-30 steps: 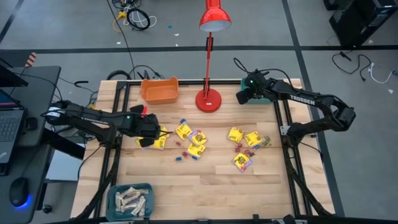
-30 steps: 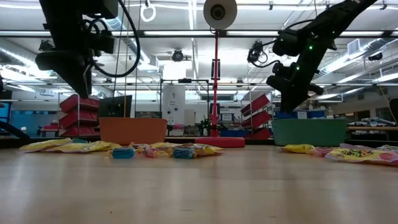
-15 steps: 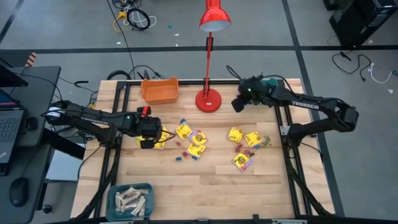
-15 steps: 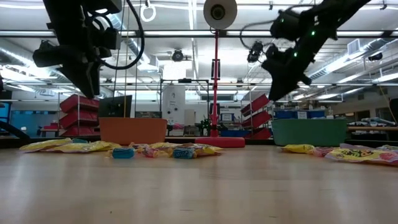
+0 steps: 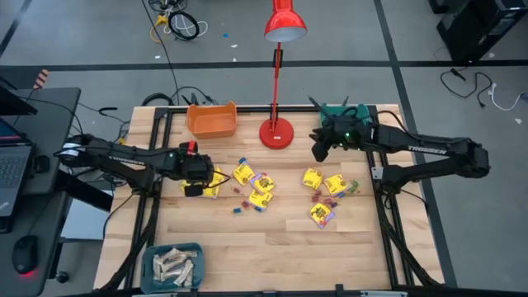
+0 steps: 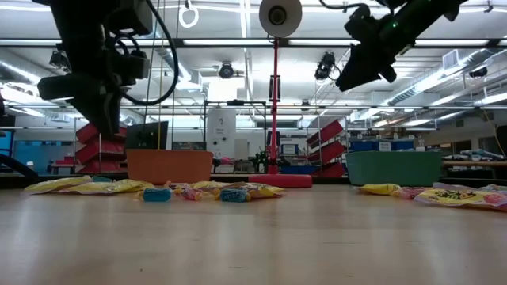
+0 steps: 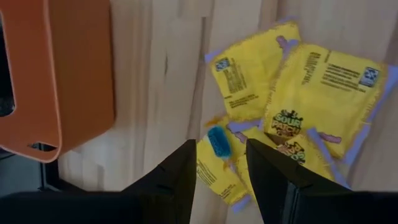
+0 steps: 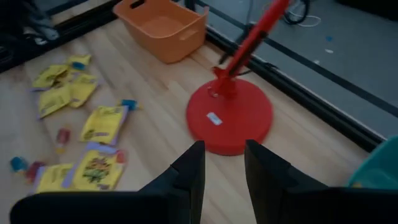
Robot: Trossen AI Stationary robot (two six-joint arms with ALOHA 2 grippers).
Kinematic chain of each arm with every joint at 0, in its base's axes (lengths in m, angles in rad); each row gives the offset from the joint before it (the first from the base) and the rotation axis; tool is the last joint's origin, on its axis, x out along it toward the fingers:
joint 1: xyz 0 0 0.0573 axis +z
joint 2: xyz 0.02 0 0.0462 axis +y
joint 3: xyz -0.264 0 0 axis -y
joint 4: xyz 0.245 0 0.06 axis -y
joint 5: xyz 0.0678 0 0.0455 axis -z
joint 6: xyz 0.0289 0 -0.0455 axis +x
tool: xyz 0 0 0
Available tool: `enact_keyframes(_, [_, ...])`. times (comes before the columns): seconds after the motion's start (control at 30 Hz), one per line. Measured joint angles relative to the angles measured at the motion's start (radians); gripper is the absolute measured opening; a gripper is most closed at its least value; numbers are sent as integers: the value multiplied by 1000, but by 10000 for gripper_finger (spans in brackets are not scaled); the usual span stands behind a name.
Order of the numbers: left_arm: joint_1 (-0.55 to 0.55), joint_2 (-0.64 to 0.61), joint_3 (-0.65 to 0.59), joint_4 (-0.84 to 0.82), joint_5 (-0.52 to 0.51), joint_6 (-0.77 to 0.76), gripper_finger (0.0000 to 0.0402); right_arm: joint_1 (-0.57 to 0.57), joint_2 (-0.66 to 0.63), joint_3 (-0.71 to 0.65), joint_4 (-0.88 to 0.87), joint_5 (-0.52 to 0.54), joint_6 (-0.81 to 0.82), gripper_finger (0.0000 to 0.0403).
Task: Sort candy
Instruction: Put the small blue candy into the green bin
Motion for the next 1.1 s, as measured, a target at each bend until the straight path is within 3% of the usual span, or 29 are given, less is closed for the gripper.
enact_keyframes(0.3, [45, 0, 0, 50, 45, 2, 143, 98, 7, 0, 0, 80, 26, 99])
enact_keyframes(0.77, [141, 0, -20, 77, 91, 8, 143, 130, 8, 0, -1, 107, 41, 99])
enact_keyframes(0.97, [148, -1, -21, 145, 219, -106, 143, 129, 8, 0, -1, 107, 44, 99])
enact_keyframes(1.1, [132, -20, -81, 307, 261, -117, 143, 129, 8, 0, 0, 107, 44, 99])
